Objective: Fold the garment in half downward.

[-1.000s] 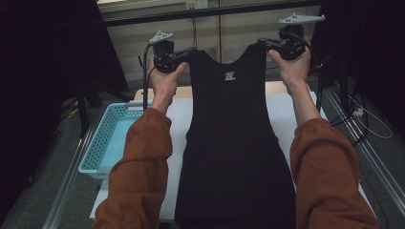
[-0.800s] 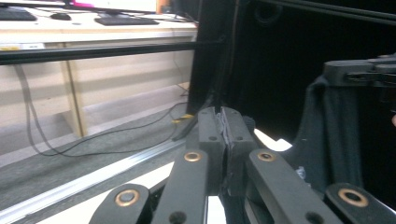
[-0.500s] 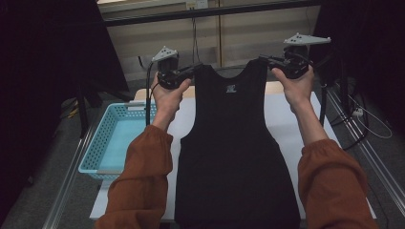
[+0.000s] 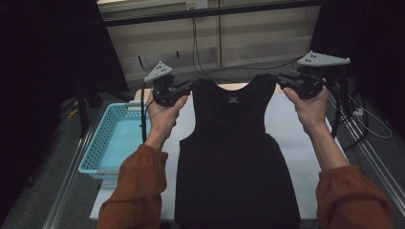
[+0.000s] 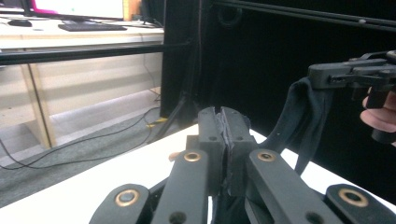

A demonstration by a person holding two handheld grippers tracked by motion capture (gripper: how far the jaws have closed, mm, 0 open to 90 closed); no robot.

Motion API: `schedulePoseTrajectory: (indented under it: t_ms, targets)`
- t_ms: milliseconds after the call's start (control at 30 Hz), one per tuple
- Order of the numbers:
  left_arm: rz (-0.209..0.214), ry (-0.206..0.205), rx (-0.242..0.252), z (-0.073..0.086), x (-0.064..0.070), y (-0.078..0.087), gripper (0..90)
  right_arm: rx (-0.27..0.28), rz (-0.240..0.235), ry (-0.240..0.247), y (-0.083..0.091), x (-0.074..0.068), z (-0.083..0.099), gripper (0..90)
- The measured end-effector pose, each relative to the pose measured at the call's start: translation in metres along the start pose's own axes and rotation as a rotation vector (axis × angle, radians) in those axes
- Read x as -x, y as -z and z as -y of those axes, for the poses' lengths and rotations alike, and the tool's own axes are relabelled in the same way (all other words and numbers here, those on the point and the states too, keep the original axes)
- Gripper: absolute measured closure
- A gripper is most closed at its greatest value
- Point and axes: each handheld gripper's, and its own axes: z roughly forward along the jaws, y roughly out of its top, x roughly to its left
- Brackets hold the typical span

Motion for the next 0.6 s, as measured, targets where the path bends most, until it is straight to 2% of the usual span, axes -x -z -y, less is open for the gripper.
schedulePoseTrajectory:
  t_ms: [333, 433, 600]
  targets:
    - [0.049, -0.040, -0.020, 0.012, 0.021, 0.021, 88.4, 0.016, -0.037, -0.009, 0.025, -0.014, 0.020, 88.9]
    - [0.062, -0.029, -0.015, 0.018, 0.026, 0.029, 88.4, 0.010, -0.050, -0.001, 0.035, -0.021, 0.024, 88.8]
    - [0.079, -0.036, -0.024, 0.032, 0.034, 0.038, 88.5, 0.008, -0.069, 0.020, 0.052, -0.035, 0.030, 88.8]
